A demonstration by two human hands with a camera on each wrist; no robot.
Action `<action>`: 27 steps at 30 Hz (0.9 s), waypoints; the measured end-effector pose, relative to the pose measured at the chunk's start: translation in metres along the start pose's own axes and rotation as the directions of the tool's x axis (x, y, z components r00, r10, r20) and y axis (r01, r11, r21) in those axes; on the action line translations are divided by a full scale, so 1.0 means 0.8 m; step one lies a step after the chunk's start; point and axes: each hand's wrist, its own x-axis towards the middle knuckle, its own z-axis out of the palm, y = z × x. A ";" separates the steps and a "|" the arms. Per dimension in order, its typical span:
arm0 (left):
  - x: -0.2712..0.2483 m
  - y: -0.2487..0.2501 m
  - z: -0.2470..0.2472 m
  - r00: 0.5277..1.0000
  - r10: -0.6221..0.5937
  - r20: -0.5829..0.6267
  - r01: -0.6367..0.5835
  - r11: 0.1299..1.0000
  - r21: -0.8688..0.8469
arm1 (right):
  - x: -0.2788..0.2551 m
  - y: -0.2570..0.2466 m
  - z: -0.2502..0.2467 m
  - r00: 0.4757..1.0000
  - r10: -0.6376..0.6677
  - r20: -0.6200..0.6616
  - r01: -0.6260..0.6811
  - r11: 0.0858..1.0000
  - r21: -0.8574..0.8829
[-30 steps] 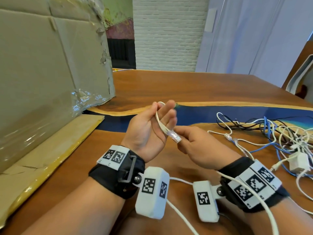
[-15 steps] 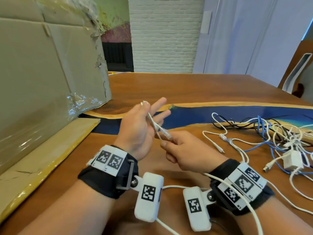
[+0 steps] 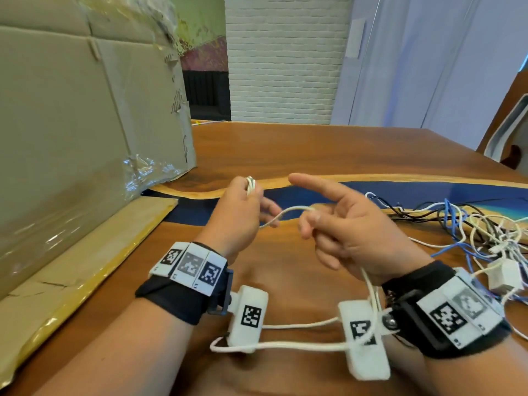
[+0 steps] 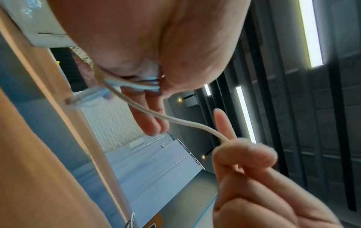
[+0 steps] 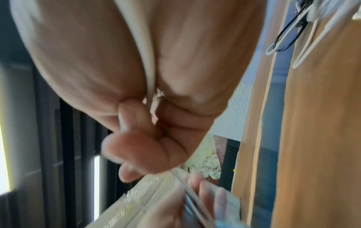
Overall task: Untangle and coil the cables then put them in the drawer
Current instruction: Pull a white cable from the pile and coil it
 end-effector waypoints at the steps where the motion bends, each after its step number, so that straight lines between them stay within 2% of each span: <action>1: 0.000 -0.001 -0.002 0.998 -0.026 0.064 0.023 0.998 0.051 | 0.000 -0.006 -0.007 0.998 -0.035 -0.053 0.036 0.999 0.014; 4: -0.003 0.001 -0.002 0.964 -0.081 0.254 0.051 0.991 0.122 | 0.000 -0.016 -0.029 0.976 -0.088 -0.197 0.082 0.996 -0.038; 8: -0.010 0.012 -0.001 0.918 -0.115 0.380 0.120 0.993 0.010 | 0.004 -0.004 -0.041 0.951 -0.083 -0.297 0.062 0.995 -0.078; 10: -0.011 0.013 -0.006 0.891 -0.129 0.435 0.202 0.971 -0.126 | 0.007 0.003 -0.042 0.946 -0.045 -0.322 0.021 0.997 -0.080; 12: -0.011 0.015 -0.012 0.863 -0.124 0.490 0.313 0.892 -0.326 | 0.008 0.008 -0.042 0.943 0.003 -0.333 -0.024 0.998 -0.058; 16: -0.009 0.016 -0.013 0.846 -0.040 0.532 0.434 0.630 -0.644 | 0.013 0.018 -0.036 0.943 0.080 -0.322 -0.114 0.989 -0.089; 18: -0.009 0.015 -0.008 0.861 -0.006 0.509 0.432 0.537 -0.725 | 0.015 0.024 -0.030 0.953 0.128 -0.275 -0.163 0.981 -0.108; 21: -0.005 0.015 -0.002 0.915 0.018 0.403 0.353 0.447 -0.822 | 0.014 0.033 -0.025 0.958 0.227 -0.173 -0.236 0.971 -0.033; 23: -0.001 0.013 -0.005 0.949 0.012 0.314 0.272 0.473 -0.838 | 0.013 0.037 -0.025 0.957 0.264 -0.122 -0.261 0.964 0.044; 25: 0.005 0.009 -0.010 0.981 -0.006 0.192 0.155 0.608 -0.779 | 0.012 0.037 -0.024 0.960 0.262 -0.095 -0.245 0.957 0.157; 27: 0.011 0.003 -0.019 0.998 -0.022 0.064 0.058 0.759 -0.648 | 0.013 0.032 -0.026 0.958 0.250 -0.141 -0.214 0.949 0.233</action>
